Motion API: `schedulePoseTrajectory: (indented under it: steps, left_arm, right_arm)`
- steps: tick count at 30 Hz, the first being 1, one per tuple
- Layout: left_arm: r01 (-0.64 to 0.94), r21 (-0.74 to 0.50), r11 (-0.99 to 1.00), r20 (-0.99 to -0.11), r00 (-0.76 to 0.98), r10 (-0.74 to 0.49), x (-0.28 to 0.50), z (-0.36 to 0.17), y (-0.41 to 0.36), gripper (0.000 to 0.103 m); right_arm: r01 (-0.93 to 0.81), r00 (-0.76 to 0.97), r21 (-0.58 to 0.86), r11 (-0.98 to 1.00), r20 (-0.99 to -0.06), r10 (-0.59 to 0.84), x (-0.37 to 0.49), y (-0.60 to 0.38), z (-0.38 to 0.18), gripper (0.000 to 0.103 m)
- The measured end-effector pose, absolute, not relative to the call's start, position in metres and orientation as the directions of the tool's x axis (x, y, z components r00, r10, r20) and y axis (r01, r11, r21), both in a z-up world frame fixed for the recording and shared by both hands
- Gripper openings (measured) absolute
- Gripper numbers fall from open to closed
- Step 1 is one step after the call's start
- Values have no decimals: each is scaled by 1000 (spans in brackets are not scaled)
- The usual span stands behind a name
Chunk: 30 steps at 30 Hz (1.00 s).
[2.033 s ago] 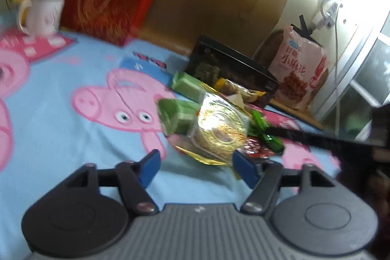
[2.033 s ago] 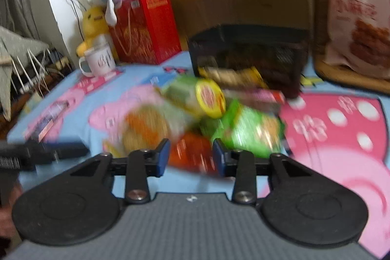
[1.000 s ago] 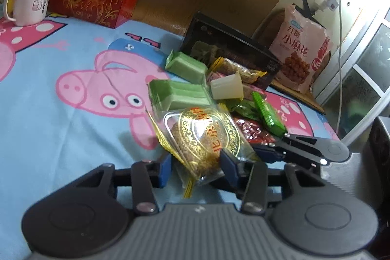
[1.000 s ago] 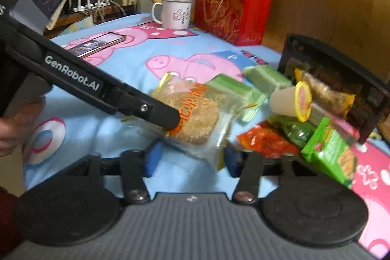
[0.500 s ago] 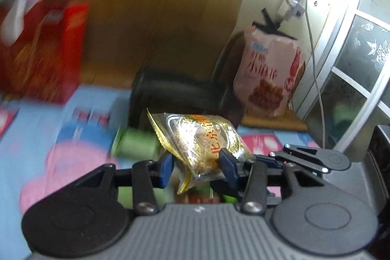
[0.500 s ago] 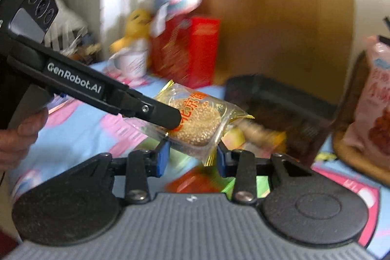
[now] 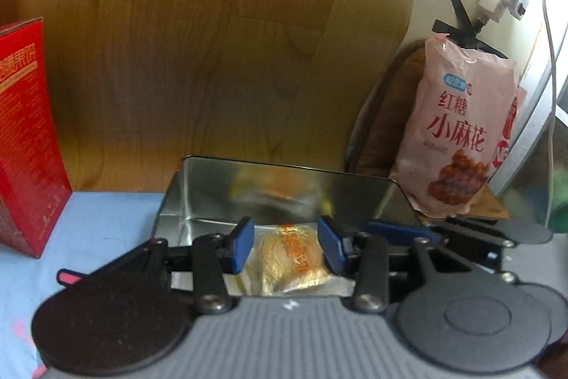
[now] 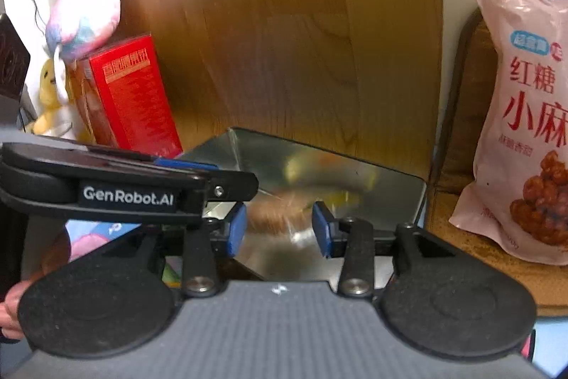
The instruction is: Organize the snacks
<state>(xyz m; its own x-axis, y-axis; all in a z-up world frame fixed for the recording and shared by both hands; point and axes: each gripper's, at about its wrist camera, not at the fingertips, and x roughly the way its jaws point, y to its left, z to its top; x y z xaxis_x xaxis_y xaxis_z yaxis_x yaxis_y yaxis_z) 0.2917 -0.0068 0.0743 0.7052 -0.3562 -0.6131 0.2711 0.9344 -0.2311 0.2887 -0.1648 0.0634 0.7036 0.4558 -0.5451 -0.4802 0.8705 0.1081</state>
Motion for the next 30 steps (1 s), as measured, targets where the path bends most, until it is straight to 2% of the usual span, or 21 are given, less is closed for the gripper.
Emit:
schedulePoseTrajectory:
  steps: [2, 5, 8, 12, 16, 23, 25, 27, 30]
  left_arm:
    - [266, -230, 936, -568, 744, -351, 284, 80, 4, 42]
    - [182, -223, 958, -511, 815, -274, 280, 89, 25, 47]
    - [92, -201, 975, -560, 806, -191, 290, 77, 38, 47]
    - [57, -199, 978, -629, 758, -172, 295, 50, 40, 45]
    - [85, -248, 965, -618, 753, -225, 286, 43, 35, 46]
    - [58, -246, 967, -645, 735, -209, 267, 53, 16, 48]
    - [62, -248, 967, -640, 738, -211, 257, 56, 14, 51]
    - [66, -233, 970, -619, 760, -200, 248, 61, 16, 67]
    - [42, -226, 973, -582, 795, -170, 227, 68, 29, 68]
  right_arm:
    - [-458, 743, 104, 883, -500, 445, 286, -171, 66, 53]
    - [-397, 792, 178, 901, -429, 434, 276, -200, 67, 54]
    - [-315, 826, 250, 915, -403, 395, 268, -218, 59, 54]
    - [-252, 823, 325, 912, -424, 378, 261, -230, 42, 54]
    - [-231, 815, 375, 898, -429, 389, 260, -234, 30, 57]
    - [-226, 811, 409, 884, -424, 404, 258, -252, 26, 57]
    - [-230, 810, 411, 882, -422, 408, 255, -255, 27, 59]
    - [-225, 825, 394, 891, -409, 389, 245, -258, 32, 59]
    - [-193, 866, 374, 907, -370, 337, 222, -272, 41, 60]
